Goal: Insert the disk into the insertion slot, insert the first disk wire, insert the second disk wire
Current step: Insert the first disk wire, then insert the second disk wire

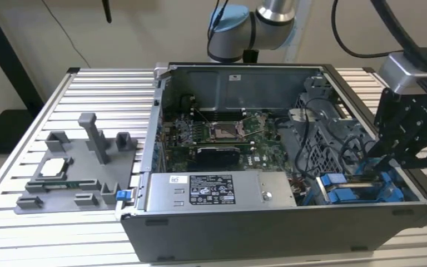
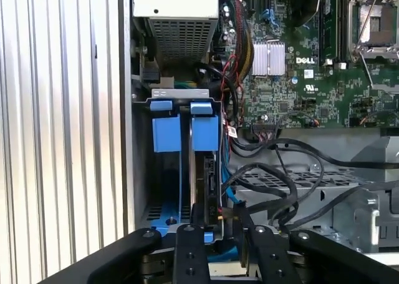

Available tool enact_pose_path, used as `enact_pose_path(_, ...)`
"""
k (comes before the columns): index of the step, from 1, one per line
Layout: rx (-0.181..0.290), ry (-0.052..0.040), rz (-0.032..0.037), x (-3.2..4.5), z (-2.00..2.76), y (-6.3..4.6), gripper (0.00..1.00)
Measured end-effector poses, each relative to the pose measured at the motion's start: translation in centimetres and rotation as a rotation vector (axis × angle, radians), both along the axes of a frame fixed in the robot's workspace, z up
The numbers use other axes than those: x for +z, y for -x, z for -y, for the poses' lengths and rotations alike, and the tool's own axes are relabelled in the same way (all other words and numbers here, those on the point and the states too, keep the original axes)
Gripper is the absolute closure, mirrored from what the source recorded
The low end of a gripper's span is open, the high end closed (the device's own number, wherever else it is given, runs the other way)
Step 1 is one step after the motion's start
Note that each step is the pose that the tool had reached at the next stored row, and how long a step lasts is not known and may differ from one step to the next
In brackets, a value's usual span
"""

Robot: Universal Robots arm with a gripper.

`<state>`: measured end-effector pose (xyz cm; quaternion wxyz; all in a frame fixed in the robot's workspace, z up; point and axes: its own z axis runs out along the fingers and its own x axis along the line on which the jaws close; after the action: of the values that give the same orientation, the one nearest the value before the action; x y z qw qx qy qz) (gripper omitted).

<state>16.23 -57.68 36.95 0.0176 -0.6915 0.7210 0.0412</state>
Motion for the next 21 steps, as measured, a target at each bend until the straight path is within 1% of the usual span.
enact_pose_path(1,0.000,-0.0002,0.0009,0.24,-0.01,0.0,0.00)
enact_pose_path(3,0.000,0.0001,0.0053,0.69,-0.07,0.1,0.00)
enact_pose_path(5,0.000,-0.0004,0.0105,0.75,-0.17,0.1,0.00)
enact_pose_path(8,0.000,0.0000,0.0138,0.76,-0.39,0.1,0.00)
enact_pose_path(13,0.000,-0.0001,0.0177,0.75,-1.20,-0.2,0.00)
enact_pose_path(18,0.000,-0.0001,0.0226,0.76,-1.82,-1.0,0.00)
enact_pose_path(21,0.000,-0.0001,0.0252,0.76,-2.07,-1.5,0.00)
